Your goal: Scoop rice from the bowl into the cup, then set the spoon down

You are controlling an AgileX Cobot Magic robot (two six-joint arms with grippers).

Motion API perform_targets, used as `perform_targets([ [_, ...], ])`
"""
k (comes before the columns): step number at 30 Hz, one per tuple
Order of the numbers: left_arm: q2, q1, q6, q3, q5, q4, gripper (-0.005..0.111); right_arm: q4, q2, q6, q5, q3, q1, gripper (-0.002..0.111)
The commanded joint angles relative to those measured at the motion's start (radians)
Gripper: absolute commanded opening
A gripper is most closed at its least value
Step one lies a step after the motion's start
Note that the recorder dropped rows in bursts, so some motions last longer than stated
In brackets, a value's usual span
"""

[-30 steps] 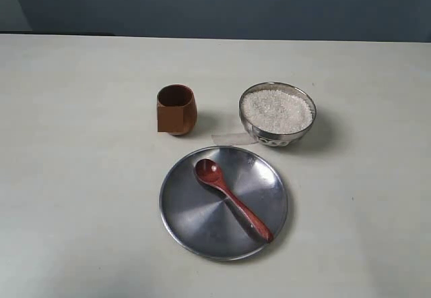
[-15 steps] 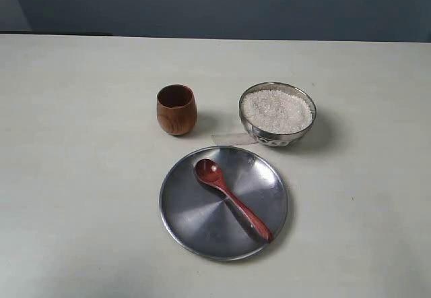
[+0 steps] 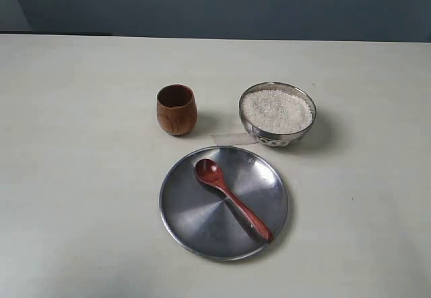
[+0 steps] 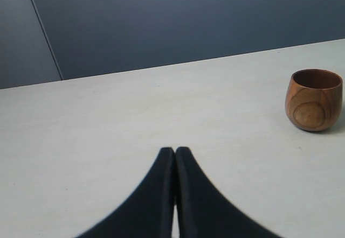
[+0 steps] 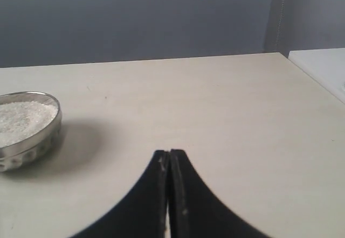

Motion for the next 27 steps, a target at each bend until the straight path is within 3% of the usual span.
perform_targets([
  [1,-0.005,-0.002,-0.002,0.005,-0.009,-0.003,0.0,0.114,-0.004,-0.161,-0.01,0.005,-0.006,0.0],
  [27,-0.005,-0.002,-0.002,0.005,-0.009,-0.003,0.0,0.169,-0.004,-0.23,-0.002,0.005,-0.006,0.0],
])
